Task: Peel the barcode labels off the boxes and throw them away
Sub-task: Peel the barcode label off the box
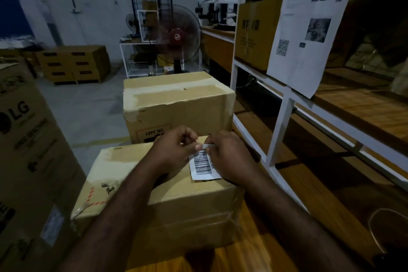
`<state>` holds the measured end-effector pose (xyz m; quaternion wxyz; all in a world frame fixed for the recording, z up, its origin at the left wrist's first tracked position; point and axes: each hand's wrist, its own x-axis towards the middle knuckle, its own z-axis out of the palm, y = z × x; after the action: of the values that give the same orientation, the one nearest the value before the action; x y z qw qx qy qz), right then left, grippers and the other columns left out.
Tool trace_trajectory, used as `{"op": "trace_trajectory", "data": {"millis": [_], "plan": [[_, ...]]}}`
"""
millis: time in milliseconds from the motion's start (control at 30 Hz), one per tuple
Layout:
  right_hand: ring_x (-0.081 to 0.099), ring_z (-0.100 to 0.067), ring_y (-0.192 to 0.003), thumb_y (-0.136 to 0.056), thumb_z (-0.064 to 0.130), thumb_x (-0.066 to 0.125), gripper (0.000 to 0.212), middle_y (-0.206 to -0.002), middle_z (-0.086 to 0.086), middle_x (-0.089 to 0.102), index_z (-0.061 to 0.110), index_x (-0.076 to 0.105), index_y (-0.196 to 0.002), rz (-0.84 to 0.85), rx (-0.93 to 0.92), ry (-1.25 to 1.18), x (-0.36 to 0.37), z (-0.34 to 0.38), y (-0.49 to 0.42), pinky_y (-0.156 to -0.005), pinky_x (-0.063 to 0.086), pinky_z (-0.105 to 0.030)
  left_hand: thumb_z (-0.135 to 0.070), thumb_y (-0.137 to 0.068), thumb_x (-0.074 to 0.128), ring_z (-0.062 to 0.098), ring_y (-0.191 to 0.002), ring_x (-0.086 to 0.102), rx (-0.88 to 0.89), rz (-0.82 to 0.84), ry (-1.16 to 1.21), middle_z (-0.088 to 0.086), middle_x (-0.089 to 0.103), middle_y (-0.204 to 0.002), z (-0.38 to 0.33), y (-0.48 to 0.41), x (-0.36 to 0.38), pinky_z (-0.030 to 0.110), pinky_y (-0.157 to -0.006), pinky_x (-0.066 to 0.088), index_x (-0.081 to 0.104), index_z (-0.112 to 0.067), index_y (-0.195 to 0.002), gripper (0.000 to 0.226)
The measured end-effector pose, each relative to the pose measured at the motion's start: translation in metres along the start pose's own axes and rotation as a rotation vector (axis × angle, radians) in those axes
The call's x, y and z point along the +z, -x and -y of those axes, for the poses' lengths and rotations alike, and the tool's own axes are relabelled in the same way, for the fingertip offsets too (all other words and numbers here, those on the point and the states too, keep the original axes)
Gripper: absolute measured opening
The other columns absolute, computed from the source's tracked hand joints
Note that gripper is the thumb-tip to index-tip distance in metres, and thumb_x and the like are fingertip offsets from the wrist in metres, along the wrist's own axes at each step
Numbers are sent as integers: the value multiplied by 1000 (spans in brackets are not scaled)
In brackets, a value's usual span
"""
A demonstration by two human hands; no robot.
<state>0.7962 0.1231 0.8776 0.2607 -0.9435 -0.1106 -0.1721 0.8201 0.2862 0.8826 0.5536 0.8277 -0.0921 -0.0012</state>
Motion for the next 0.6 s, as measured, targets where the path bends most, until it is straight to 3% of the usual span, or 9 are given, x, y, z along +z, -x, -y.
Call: {"op": "trace_trajectory", "data": {"millis": [67,133,267,400,500,600], "plan": [[56,-14,-97,-98,23,51,15,-103,4,64,23,65,-103,-17,3,-18,0,1,3,-84,49,-36,-9,-83,76,16,-94,67,-33,62,52,1,68,-102,-2,1,-5,34,-71,58,59,-24,-109,34],[58,-10,-91,-99,24,51,14,-100,5,64,25,63,-104,-14,21,-47,-1,2,4,-81,53,-36,-14,-79,80,9,-100,63,-6,118,-88,-8,65,-106,-2,2,-10,25,-74,54,62,-26,-113,40],[65,-8,-82,-99,26,50,15,-96,4,66,25,63,-106,-24,21,-94,0,0,7,-71,59,-34,-26,-77,83,12,-98,62,105,177,-340,-6,64,-104,2,-2,-12,24,-77,50,76,-23,-94,18],[66,-5,-73,-95,21,59,38,-95,4,66,32,50,-131,-67,115,-461,-2,-5,10,-54,51,-18,-22,-78,82,13,-86,70,117,158,-234,-2,71,-92,4,-1,-11,37,-78,59,77,-19,-81,7],[69,-9,-82,-92,14,64,45,-107,1,65,36,49,-127,-34,255,-748,-5,-11,13,-62,58,-24,-21,-78,82,13,-84,70,112,145,-228,-4,71,-90,6,0,-12,38,-77,60,75,-17,-78,7],[67,-11,-96,-90,19,68,40,-118,5,60,33,54,-125,104,290,-670,-6,-15,21,-75,62,-31,-21,-78,82,18,-88,67,138,149,-225,-2,68,-92,6,-1,-12,39,-77,57,74,-18,-76,9]]}}
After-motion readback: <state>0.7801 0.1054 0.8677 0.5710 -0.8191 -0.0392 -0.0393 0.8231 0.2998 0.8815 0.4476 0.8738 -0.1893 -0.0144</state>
